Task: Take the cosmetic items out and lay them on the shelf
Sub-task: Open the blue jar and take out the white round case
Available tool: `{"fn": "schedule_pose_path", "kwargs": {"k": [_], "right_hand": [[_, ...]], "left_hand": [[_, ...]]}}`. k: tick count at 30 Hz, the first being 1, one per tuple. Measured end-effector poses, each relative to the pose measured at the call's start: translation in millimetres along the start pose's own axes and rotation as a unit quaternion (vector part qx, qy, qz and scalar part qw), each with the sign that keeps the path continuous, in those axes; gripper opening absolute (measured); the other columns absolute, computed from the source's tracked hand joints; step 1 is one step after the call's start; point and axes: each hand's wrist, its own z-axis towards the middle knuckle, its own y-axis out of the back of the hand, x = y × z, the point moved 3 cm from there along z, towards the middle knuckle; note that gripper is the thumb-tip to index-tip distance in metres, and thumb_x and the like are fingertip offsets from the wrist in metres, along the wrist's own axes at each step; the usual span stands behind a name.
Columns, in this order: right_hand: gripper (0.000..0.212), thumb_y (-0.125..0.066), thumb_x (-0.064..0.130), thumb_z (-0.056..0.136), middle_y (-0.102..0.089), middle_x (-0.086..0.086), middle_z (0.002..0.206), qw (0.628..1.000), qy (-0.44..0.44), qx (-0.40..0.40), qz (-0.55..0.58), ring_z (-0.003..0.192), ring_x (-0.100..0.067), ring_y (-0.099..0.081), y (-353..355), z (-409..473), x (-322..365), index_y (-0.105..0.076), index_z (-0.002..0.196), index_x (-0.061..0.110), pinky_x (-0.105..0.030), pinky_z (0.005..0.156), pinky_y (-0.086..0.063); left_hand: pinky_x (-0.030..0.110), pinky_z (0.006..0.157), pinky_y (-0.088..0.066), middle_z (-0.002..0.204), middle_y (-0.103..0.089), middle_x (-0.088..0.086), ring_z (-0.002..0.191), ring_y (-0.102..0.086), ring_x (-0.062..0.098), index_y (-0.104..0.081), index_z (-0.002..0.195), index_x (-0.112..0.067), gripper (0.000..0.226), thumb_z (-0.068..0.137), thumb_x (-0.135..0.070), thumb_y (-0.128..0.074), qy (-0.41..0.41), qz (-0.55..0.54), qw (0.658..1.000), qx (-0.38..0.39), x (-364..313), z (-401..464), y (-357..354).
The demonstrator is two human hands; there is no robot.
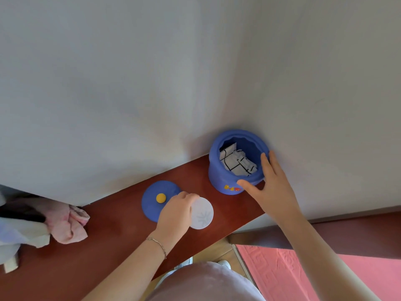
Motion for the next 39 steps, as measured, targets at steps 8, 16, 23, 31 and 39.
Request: {"fn": "schedule_pose_path", "kwargs": {"k": [8,16,23,31,39], "right_hand": [[0.091,-0.06,0.052,0.08,0.0,0.004,0.158,1.0,-0.002,-0.004,0.003,0.143,-0.012,-0.01,0,0,1,-0.008,0.148,0.022,-0.027,0.109,-0.023],[0.092,-0.061,0.051,0.079,-0.001,0.004,0.158,1.0,-0.002,-0.007,0.017,0.143,-0.012,-0.01,0,0,0,-0.009,0.148,0.022,-0.026,0.109,-0.022],[0.092,-0.061,0.051,0.079,0.0,0.004,0.158,1.0,0.0,-0.007,0.013,0.143,-0.013,-0.011,-1,1,-2,-0.009,0.148,0.022,-0.027,0.11,-0.023],[0.094,-0.063,0.051,0.078,0.0,0.006,0.158,0.999,0.002,-0.011,0.031,0.143,-0.01,-0.011,-3,1,-3,-0.006,0.148,0.023,-0.021,0.106,-0.021],[0.1,-0.065,0.048,0.076,-0.003,0.005,0.157,0.997,0.003,-0.027,0.066,0.143,-0.008,-0.01,-4,1,-5,-0.004,0.148,0.017,-0.013,0.105,-0.012]], "left_hand": [[0.03,0.05,-0.051,0.087,-0.067,-0.001,0.073,-0.062,0.022,-0.07,0.092,-0.018,0.031,0.063,-0.008,-0.073,-0.075,0.119,0.988,-0.063,0,5,31],[0.029,0.047,-0.049,0.078,-0.062,-0.003,0.067,-0.056,0.023,-0.067,0.083,-0.017,0.027,0.06,-0.007,-0.078,-0.009,0.117,0.99,-0.078,44,-10,50],[0.03,0.049,-0.049,0.08,-0.062,0.0,0.065,-0.057,0.022,-0.067,0.093,-0.015,0.035,0.065,0.002,-0.076,-0.005,0.09,0.992,-0.084,54,-15,47],[0.022,0.064,-0.038,0.083,-0.062,0.0,0.077,-0.053,0.018,-0.067,0.09,-0.012,0.023,0.07,-0.003,-0.067,-0.048,0.013,0.975,-0.217,-1,-7,114],[0.019,0.066,-0.04,0.089,-0.065,0.002,0.079,-0.055,0.019,-0.068,0.098,-0.015,0.032,0.076,-0.023,-0.047,-0.182,-0.017,0.958,-0.22,-96,51,129]]}}
